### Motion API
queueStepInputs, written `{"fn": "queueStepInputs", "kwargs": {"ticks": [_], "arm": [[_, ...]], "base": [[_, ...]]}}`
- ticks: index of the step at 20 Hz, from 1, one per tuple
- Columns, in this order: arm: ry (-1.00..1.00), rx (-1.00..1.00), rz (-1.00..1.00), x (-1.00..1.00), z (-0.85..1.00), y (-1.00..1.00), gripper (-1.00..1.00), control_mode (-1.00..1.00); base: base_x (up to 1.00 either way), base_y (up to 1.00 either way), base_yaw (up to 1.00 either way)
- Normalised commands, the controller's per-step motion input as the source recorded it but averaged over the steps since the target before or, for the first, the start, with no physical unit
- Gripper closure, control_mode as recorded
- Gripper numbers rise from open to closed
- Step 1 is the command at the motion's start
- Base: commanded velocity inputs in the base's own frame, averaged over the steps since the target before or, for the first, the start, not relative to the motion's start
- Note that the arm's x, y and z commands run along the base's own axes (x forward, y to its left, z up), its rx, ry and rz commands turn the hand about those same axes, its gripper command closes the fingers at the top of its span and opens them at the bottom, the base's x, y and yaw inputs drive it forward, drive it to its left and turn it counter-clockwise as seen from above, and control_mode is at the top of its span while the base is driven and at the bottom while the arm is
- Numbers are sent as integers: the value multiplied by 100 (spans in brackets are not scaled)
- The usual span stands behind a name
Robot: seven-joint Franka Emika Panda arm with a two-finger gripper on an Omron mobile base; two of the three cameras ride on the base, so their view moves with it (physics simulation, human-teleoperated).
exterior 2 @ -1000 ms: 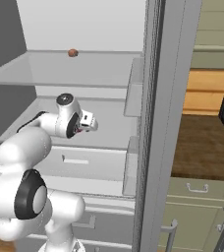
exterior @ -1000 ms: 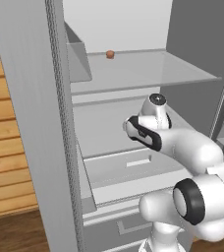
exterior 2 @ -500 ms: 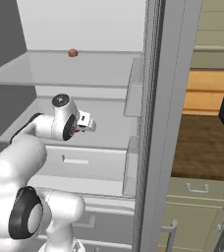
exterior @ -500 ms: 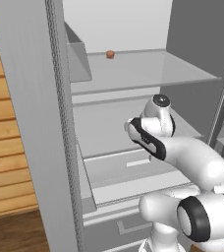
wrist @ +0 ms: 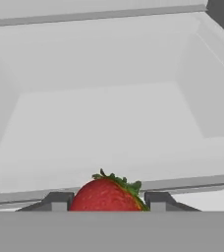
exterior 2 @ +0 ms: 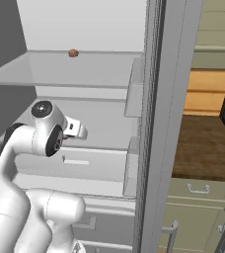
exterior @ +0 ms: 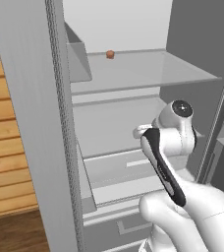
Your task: Take the strawberry from the fridge and place it on top of the pancake, located on the dining counter.
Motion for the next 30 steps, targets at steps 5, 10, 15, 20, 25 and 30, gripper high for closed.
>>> {"fn": "queueStepInputs", "kwargs": {"ticks": [5, 10, 15, 20, 25, 30], "arm": [[2, 4, 0, -98, 80, 0, 100, -100], [5, 5, -1, -84, 78, -2, 100, -100], [6, 0, -10, -78, 33, -22, 100, -100], [4, 1, -9, -68, 4, -24, 100, -100], [0, 0, 0, -11, -6, -2, 100, 100], [0, 0, 0, 0, 0, 0, 100, 100]], "base": [[0, 0, 0], [0, 0, 0], [0, 0, 0], [0, 0, 0], [-77, 3, -1], [-88, 43, -14]]}}
